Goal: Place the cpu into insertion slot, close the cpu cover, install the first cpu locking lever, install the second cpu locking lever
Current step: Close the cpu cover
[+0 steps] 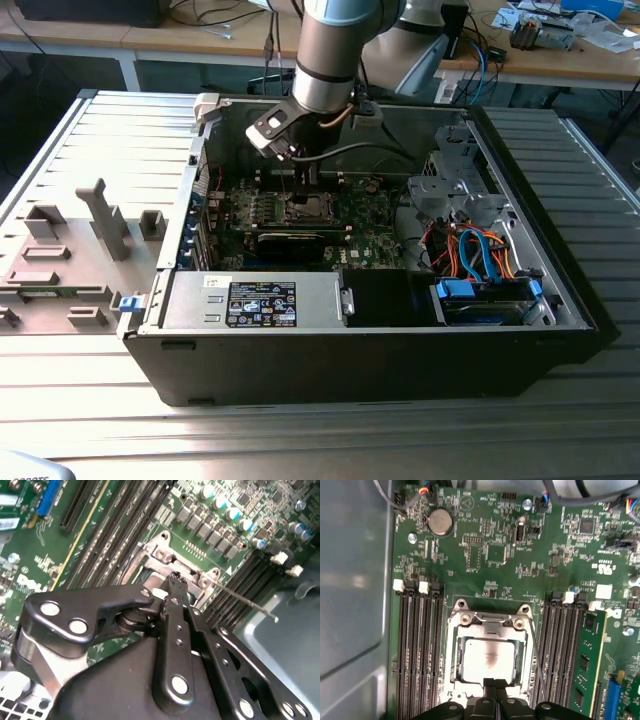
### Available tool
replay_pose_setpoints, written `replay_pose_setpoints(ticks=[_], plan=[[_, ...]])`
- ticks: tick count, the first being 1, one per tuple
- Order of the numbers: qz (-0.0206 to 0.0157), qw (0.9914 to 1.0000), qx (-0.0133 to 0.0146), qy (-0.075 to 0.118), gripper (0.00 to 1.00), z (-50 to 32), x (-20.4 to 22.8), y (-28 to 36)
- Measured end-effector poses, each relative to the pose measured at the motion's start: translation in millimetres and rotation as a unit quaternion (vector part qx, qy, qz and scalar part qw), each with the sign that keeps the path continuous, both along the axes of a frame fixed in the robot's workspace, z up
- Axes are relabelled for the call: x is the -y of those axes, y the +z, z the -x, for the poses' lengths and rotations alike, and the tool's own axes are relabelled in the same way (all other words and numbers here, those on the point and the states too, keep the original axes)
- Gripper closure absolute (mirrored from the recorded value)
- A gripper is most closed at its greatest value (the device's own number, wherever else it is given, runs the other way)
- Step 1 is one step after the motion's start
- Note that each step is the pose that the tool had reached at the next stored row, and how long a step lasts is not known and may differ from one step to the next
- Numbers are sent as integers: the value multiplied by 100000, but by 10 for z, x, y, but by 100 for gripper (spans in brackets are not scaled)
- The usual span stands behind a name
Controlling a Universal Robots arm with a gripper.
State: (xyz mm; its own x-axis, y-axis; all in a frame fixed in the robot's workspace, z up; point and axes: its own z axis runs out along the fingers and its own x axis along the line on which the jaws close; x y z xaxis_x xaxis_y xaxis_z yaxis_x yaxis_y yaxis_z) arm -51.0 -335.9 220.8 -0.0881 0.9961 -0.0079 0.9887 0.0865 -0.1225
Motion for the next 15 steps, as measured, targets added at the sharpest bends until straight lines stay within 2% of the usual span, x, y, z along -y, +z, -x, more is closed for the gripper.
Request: replay_pose_setpoints(ticks=[4, 5, 6, 11, 15], plan=[[10, 99998, -555, 5, 89, -105, 1, 10], [3, 99998, -581, 11, 89, -119, 1, 27], [3, 99998, -585, -3, 89, -119, 1, 80], [-1, 99998, -586, 1, 89, -120, 0, 250], [-7, 99998, -583, 2, 89, -120, 0, 267]])
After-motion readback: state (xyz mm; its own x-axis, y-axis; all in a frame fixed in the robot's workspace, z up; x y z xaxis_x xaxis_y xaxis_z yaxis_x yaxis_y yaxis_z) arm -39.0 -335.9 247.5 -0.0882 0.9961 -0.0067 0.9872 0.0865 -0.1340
